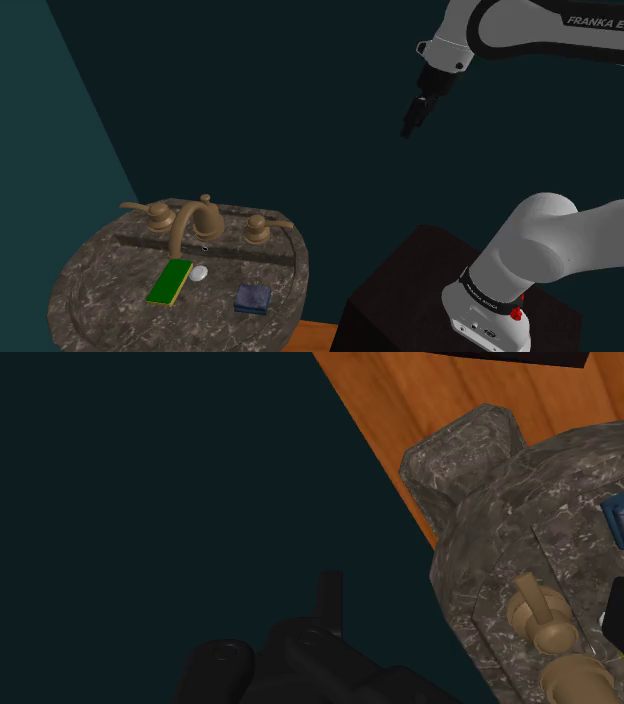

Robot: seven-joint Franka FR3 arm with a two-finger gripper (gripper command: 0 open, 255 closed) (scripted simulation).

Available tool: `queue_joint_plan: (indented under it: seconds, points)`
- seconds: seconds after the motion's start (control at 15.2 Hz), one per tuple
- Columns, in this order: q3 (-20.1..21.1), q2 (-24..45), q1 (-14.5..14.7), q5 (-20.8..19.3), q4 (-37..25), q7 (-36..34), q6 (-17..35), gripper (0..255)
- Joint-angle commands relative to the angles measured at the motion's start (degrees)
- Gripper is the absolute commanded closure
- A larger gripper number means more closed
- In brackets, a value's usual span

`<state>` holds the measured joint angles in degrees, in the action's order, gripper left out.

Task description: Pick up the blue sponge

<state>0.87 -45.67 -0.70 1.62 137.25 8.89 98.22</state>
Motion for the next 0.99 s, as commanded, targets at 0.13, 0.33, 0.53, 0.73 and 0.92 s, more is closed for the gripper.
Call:
queue_joint_plan:
  seconds: [0.13,0.33,0.53,0.73,0.92]
  points:
    - [1.2,1.2,0.9,1.1,2.0,-0.7,3.3,0]
    - [3.1,3.7,2.4,2.7,4.5,-1.7,8.4,0]
    - [5.1,6.8,3.9,4.2,6.5,-2.7,13.7,0]
    - [7.2,10.6,5.3,5.7,7.8,-3.6,19.0,0]
    - [9.2,15.0,6.6,6.9,8.5,-4.5,24.4,0]
